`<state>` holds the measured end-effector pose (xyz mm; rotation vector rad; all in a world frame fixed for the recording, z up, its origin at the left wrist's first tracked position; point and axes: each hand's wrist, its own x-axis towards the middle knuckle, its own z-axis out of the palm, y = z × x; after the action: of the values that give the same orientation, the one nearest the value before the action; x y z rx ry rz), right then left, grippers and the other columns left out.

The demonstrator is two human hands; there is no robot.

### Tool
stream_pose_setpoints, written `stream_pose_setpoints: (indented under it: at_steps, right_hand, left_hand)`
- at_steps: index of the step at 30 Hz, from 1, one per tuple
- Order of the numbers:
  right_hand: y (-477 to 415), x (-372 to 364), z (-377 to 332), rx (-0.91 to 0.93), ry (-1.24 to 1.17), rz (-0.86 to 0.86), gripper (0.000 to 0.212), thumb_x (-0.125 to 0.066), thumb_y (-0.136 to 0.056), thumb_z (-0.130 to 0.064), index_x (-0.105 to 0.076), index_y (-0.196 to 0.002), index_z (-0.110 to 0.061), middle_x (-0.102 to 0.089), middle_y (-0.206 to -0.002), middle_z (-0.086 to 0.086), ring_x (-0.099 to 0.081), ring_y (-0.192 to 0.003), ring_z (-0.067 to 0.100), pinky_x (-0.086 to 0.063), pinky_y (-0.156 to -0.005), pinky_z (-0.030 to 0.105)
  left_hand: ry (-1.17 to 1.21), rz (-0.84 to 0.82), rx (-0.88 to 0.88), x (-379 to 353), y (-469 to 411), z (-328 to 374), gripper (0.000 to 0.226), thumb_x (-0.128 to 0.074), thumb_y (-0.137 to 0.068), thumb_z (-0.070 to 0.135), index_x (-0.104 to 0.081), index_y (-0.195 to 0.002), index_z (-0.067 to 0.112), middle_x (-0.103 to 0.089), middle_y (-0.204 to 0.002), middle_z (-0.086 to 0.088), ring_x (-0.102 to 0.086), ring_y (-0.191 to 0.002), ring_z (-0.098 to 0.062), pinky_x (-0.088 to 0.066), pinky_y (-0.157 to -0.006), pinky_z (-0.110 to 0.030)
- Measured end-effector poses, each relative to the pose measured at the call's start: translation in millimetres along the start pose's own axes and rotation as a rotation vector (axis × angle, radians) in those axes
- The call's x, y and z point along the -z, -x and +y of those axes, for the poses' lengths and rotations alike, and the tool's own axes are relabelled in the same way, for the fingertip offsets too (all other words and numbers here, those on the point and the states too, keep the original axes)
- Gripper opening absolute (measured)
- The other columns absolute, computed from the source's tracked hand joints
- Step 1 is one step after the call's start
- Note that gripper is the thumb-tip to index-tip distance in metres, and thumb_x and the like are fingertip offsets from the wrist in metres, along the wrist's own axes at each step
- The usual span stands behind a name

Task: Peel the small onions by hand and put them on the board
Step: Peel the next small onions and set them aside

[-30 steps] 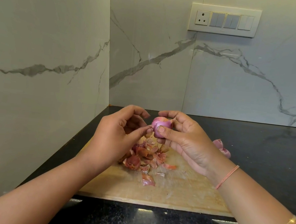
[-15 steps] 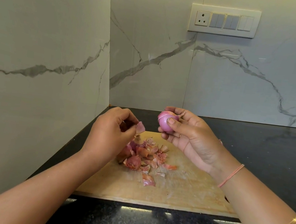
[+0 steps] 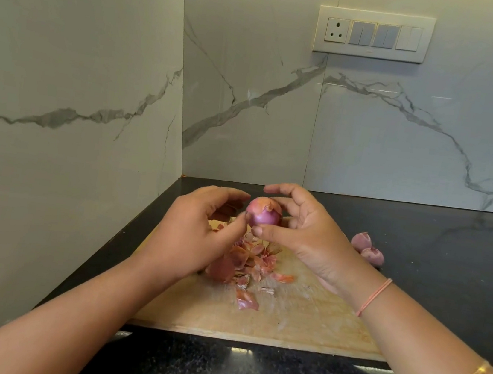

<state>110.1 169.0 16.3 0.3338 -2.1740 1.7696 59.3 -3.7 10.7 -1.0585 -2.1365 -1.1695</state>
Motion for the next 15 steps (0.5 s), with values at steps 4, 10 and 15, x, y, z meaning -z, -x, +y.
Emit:
stream_pose_setpoints:
  at_steps: [4, 10, 15]
  right_hand:
    - [-1.1, -4.3, 1.5, 0.046, 0.162, 0.008, 0.048, -0.079, -0.070, -0.003, -0.058, -0.103, -0.032, -0.064, -0.113, -0.004, -0.067, -0.092, 0.024, -0.057, -0.082, 0.043]
    - [-1.2, -4.9, 5.2, 0.098, 0.256, 0.000, 0.048, -0.080, -0.068, -0.009, -0.059, -0.102, -0.037, -0.063, -0.110, -0.005, -0.068, -0.087, 0.016, -0.056, -0.081, 0.047]
    - [-0.6, -8.7, 6.4, 0.114, 0.297, -0.025, 0.049, -0.083, -0.064, -0.024, -0.058, -0.101, -0.041, -0.063, -0.111, -0.006, -0.066, -0.094, 0.017, -0.056, -0.085, 0.045]
  left_hand:
    - [0.011, -0.033, 0.034, 0.9, 2.0, 4.7, 0.037, -0.061, -0.080, 0.045, -0.068, -0.111, 0.026, -0.067, -0.096, 0.019, -0.063, -0.089, 0.005, -0.054, -0.081, -0.020]
    - [0.055, -0.049, 0.096, 1.3, 1.7, 6.6, 0.022, -0.064, -0.079, 0.033, -0.070, -0.099, 0.029, -0.069, -0.086, 0.019, -0.065, -0.083, 0.005, -0.054, -0.077, -0.016]
    - [-0.035, 0.019, 0.090, 1.7, -0.3, 1.9, 0.017, -0.061, -0.085, 0.015, -0.073, -0.095, 0.022, -0.067, -0.080, 0.019, -0.063, -0.075, 0.003, -0.053, -0.069, -0.014]
